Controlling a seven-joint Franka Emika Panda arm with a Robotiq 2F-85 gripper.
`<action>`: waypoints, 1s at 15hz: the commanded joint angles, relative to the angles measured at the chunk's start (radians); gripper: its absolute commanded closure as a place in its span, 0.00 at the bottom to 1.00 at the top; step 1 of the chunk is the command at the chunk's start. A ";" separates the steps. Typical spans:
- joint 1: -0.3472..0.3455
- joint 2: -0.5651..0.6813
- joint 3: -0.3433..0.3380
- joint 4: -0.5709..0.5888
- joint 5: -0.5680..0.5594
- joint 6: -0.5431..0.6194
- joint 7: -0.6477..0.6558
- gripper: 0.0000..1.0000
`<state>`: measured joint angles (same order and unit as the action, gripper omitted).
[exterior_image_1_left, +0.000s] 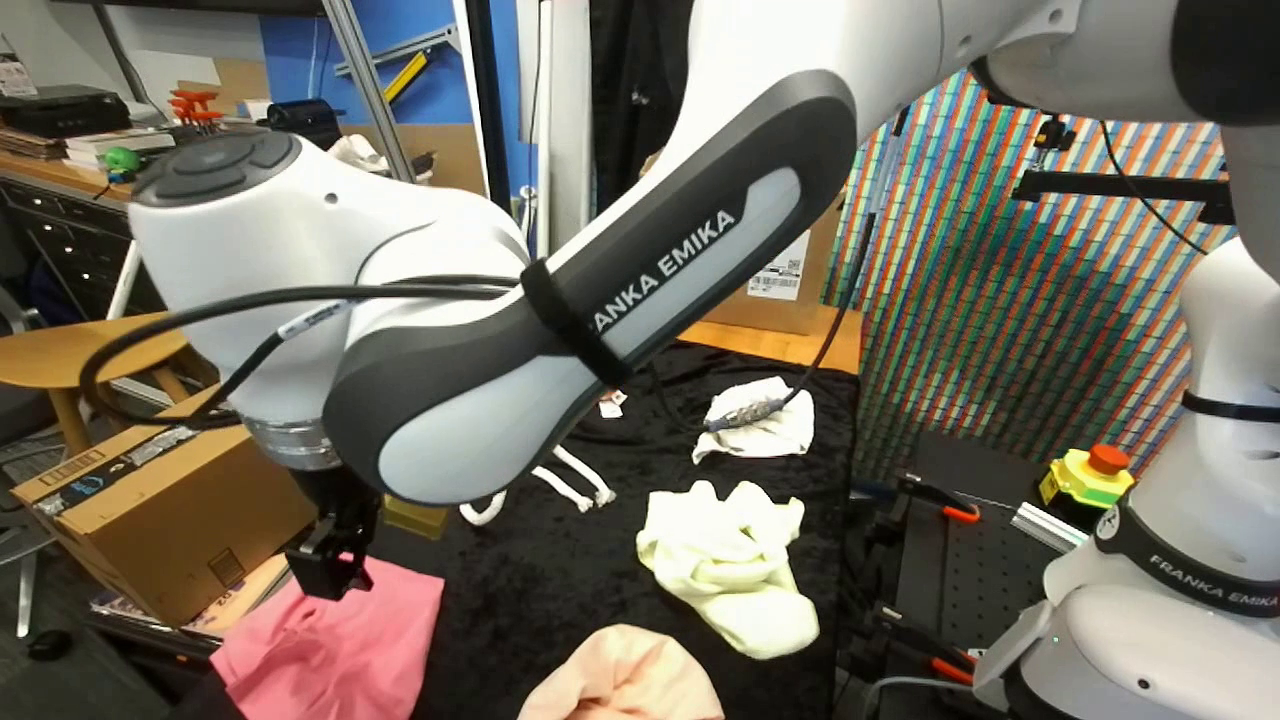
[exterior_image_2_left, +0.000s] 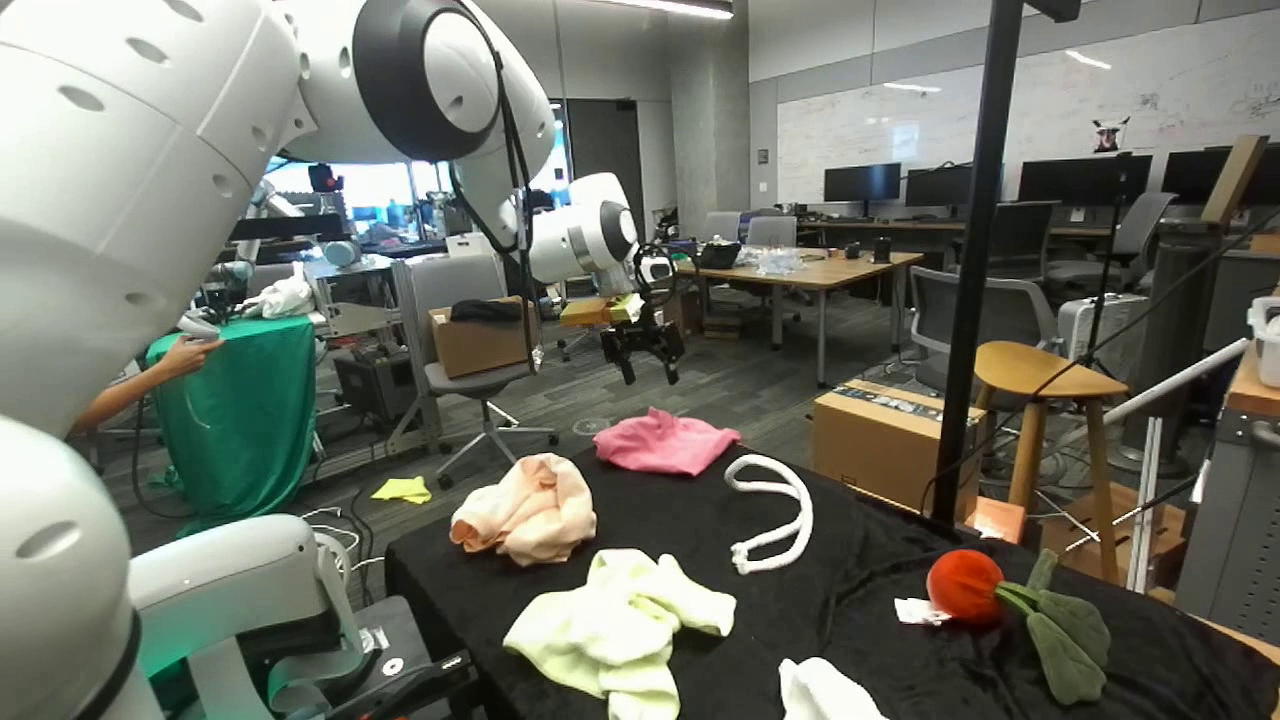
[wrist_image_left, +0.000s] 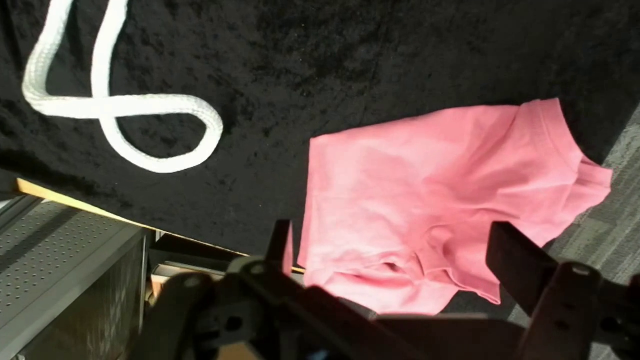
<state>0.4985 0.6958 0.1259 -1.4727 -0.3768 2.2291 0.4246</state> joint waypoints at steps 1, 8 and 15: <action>0.068 0.081 -0.038 0.097 -0.005 -0.002 0.041 0.00; 0.057 0.093 -0.023 0.073 0.078 0.096 0.008 0.00; -0.016 0.119 0.009 0.063 0.209 0.116 -0.082 0.00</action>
<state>0.5192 0.7902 0.1112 -1.4200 -0.2206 2.3234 0.4086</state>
